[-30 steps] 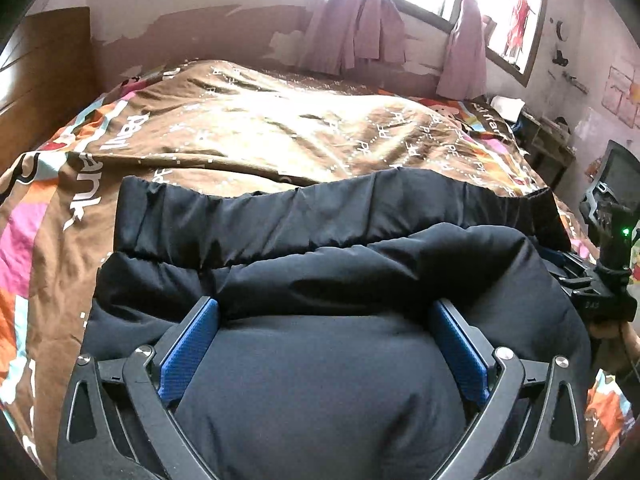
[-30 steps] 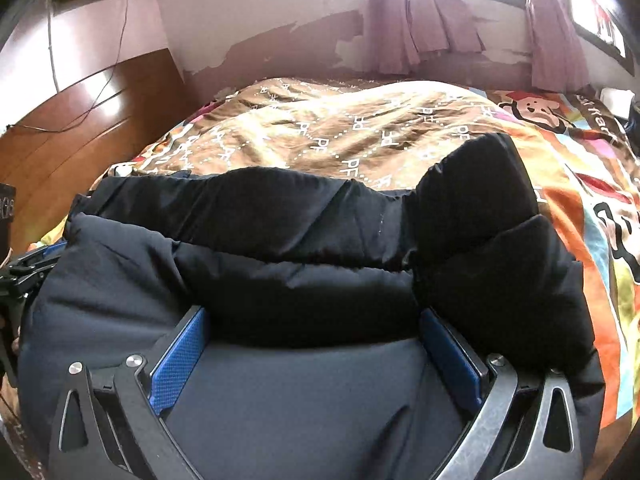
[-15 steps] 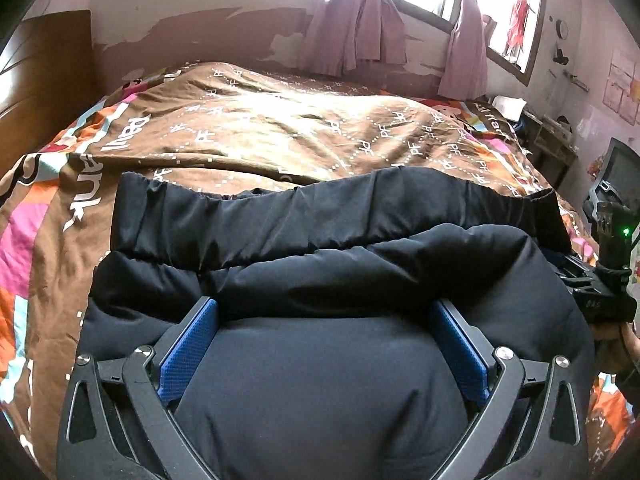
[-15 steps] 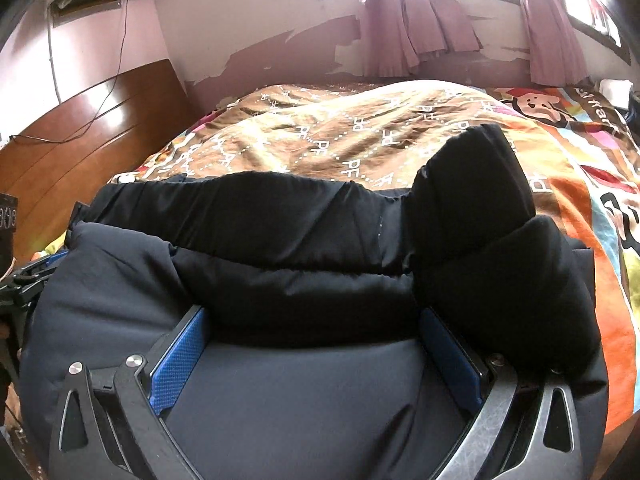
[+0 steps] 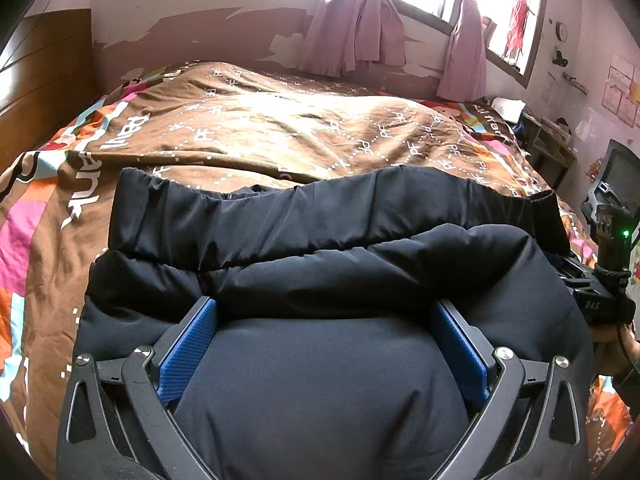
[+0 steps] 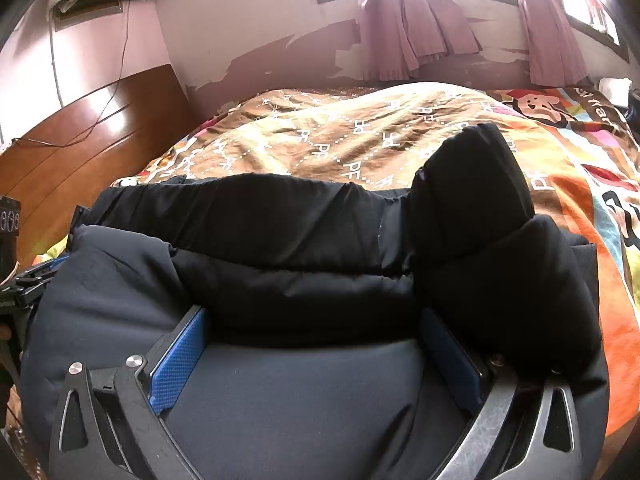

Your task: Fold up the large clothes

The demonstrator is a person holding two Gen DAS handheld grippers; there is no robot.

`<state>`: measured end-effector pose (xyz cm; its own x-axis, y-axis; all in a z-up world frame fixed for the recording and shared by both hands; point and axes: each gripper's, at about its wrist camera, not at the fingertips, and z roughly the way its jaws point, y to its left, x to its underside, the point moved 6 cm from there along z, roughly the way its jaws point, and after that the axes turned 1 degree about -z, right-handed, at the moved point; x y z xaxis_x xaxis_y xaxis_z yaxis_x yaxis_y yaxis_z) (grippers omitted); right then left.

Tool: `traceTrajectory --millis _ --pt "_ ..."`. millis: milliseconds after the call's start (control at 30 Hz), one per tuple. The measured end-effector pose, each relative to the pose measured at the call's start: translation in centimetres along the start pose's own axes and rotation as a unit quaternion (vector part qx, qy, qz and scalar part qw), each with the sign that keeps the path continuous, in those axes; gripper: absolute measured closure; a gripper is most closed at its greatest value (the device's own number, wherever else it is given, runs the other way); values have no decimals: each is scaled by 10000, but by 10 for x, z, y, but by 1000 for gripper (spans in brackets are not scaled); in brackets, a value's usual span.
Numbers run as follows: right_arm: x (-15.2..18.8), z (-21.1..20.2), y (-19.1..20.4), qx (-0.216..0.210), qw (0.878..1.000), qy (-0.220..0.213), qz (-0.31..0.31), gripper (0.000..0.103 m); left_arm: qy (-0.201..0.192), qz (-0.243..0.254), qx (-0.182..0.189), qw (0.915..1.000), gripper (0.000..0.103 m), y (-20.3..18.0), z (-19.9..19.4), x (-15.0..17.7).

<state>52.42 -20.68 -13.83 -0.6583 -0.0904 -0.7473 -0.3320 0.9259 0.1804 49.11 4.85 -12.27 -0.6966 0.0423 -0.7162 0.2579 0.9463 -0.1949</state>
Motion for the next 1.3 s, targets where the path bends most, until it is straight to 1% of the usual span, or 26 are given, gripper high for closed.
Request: traceTrajectory --millis 133,300,567,700,1167,1300 --pt "1 -4 3 76 9999 -60 -55 0 -47 34 -22 10000 1 0 -1 1" --pt "4 -10 5 135 9997 -191 -101 0 -217 137 -137 9996 1 -3 -4 5" --pt "6 -13 9 239 9992 -258 -201 0 -421 97 16 9991 1 0 -8 5" --pt "6 -13 9 250 9990 -284 -221 0 -517 161 -81 9985 1 -3 -11 7" --pt "8 -15 10 269 9988 -328 -252 0 -556 173 -92 9983 1 -4 -10 7" --pt "8 -17 10 285 9985 -395 -266 0 -636 175 -89 9978 1 -5 -14 7"
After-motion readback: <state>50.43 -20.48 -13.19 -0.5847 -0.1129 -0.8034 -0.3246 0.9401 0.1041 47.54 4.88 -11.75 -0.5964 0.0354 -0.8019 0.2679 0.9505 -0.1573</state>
